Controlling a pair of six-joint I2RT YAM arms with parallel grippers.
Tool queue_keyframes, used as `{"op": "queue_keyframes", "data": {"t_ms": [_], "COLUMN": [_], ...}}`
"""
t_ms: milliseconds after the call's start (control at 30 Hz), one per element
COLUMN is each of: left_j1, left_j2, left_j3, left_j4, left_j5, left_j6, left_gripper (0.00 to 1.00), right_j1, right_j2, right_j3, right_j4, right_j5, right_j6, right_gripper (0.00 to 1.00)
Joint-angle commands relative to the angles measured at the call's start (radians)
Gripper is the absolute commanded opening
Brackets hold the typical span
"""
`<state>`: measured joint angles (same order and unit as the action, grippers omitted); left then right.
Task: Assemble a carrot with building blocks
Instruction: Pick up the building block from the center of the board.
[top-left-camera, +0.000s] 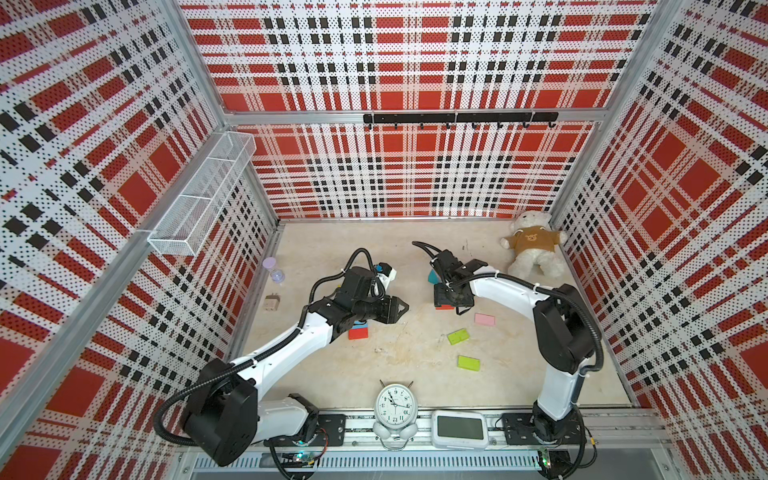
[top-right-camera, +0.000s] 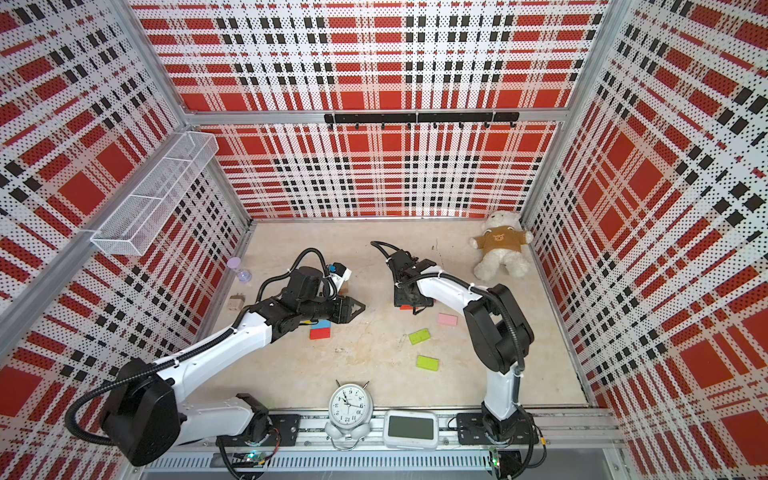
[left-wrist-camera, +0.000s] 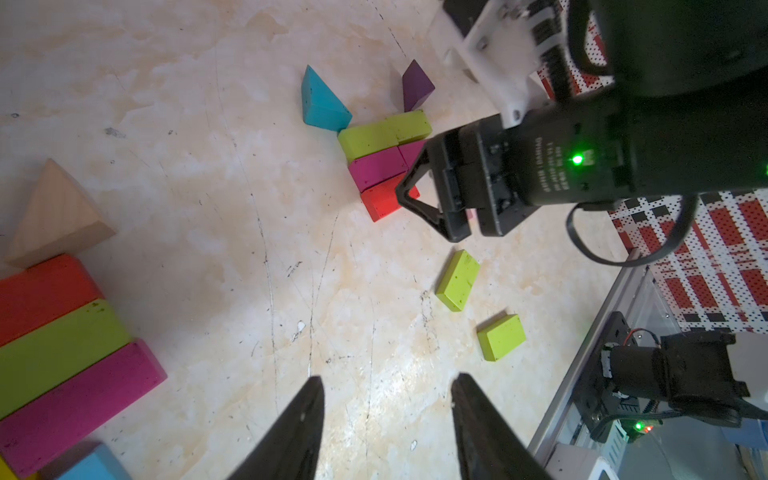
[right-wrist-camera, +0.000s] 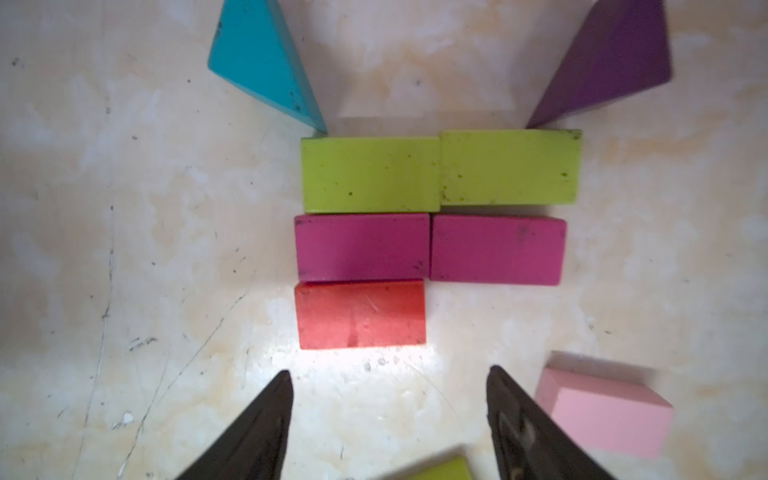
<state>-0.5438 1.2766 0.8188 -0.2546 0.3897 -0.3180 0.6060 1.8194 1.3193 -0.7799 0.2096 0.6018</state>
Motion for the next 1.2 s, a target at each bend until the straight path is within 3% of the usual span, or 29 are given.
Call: {"op": "queue_keyframes", "data": {"t_ms": [0,367,1167], "left_j1": [0.004,-0.004,-0.007], "left_j2": [0.002,0.019,0.030], "left_j3": [-0.011,-0.007,-0.017], "left_j4": [0.020,0.030,0.032], "left_j5": [0.011,0.016,0.003], "left_j6": [-0.008,-0.011,-0.024], "left_gripper": [0.53,0.53,0.53], "right_j1": [-0.031,-0.179,-0.227], "right_j2": [-0.091,-0.193,-0.084], "right_j3": [-0.055,-0.262,-0.295], "right_j4": [-0.033,0.004,0.074], "right_j5": [0.006,-0.021,-0.021], "right_j6": [0.026,0.030,-0.038], "right_gripper": [0.76,0.81,0.74]}}
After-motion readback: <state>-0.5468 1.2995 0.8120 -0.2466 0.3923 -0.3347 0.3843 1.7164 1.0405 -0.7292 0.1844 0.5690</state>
